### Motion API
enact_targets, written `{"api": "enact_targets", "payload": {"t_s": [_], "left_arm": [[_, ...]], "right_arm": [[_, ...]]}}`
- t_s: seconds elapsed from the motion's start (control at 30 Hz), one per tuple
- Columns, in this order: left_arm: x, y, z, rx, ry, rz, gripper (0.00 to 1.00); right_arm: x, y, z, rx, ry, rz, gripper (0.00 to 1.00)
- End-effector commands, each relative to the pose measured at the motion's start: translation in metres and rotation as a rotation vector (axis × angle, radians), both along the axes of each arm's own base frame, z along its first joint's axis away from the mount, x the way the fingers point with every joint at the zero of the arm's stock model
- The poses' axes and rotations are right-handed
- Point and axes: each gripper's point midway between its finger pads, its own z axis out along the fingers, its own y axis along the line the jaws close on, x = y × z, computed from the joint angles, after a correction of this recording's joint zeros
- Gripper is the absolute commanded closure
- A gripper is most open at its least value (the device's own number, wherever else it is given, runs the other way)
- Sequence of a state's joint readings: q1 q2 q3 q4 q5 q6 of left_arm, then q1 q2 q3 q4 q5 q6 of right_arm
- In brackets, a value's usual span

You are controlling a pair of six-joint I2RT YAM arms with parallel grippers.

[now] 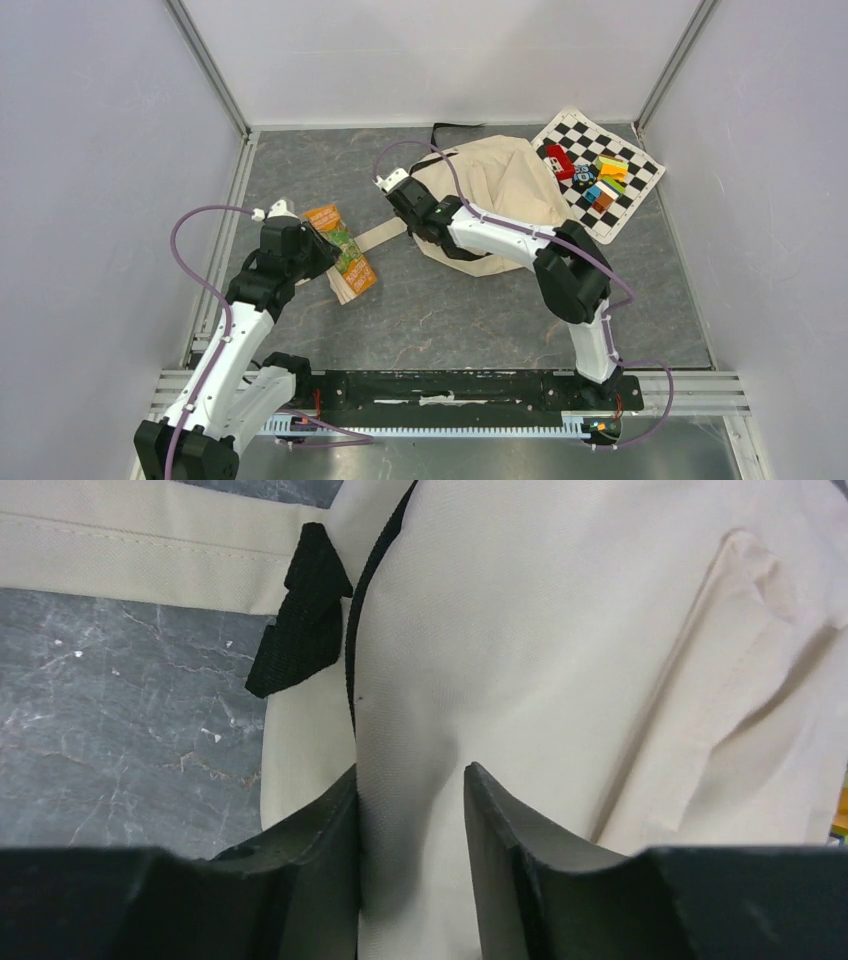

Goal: Pack the student bag
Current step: Place the book in the student bag.

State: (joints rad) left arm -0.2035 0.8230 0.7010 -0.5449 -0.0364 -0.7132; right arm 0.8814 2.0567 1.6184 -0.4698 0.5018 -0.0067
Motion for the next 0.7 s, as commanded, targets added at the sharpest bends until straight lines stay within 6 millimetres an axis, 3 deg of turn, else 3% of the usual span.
{"api": "enact_targets", "payload": {"t_s": [0.0, 0.07, 0.2, 0.4, 0.5, 0.57, 0.67], "left_arm": [[0.008, -0.009, 0.026, -0.025, -0.095, -0.061, 0.98], [0.008, -0.012, 0.028, -0.03, -0.099, -0.079, 0.98], [0.009, -0.028, 0.042, -0.058, -0.151, -0.181, 0.98], [0.02, -0.071, 0.075, -0.255, -0.251, -0.345, 0.98], [0.031, -0.093, 0.091, -0.435, -0.285, -0.372, 0.98], [0.041, -0.105, 0.104, -0.527, -0.332, -0.383, 0.98], [0.055, -0.118, 0.109, -0.581, -0.342, -0.392, 0.98]], "right_arm": [[-0.002, -0.008, 0.055, 0.092, -0.08, -0.042, 0.57], [-0.005, -0.009, 0.061, 0.119, -0.076, -0.041, 0.58], [-0.003, -0.016, 0.069, 0.147, -0.077, -0.056, 0.98], [-0.005, -0.038, 0.113, 0.264, -0.151, -0.114, 1.0], [-0.009, -0.047, 0.136, 0.353, -0.2, -0.134, 1.0], [-0.014, -0.054, 0.143, 0.402, -0.211, -0.153, 1.0], [-0.021, -0.058, 0.149, 0.503, -0.213, -0.162, 1.0]]}}
